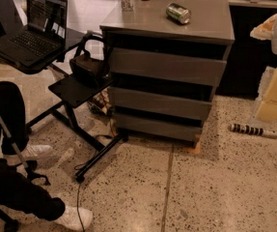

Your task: Place green can upright

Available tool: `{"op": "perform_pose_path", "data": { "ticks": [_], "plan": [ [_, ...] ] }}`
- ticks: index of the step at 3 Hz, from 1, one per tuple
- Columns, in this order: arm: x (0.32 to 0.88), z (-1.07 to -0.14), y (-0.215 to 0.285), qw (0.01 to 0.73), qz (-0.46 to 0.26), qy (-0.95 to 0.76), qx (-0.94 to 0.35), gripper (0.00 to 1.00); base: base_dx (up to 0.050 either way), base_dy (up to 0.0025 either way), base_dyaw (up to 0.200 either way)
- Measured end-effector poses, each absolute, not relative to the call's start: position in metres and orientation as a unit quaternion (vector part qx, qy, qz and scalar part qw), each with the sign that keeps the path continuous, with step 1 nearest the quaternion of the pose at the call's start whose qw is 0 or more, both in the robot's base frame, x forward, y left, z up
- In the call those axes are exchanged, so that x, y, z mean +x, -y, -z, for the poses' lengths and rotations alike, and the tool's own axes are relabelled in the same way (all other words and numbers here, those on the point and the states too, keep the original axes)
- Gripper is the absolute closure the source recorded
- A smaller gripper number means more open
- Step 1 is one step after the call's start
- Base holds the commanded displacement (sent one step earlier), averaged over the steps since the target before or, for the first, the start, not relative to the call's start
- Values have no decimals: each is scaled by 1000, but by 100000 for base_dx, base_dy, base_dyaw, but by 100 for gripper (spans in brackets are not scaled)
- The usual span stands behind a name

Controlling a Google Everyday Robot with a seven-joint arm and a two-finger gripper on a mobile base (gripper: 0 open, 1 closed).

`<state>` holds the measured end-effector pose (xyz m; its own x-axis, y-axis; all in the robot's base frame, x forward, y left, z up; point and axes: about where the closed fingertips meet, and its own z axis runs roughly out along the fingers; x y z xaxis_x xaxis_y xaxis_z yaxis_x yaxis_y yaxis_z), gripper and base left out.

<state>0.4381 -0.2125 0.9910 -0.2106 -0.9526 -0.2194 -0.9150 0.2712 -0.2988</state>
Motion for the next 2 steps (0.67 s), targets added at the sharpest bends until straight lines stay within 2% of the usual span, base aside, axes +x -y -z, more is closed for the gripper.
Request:
{"op": "perform_pose_path", "data": {
  "ticks": [2],
  "plan": [
    [438, -991, 212, 182, 52, -776, -601, 0, 4920, -1, -3]
  ]
}}
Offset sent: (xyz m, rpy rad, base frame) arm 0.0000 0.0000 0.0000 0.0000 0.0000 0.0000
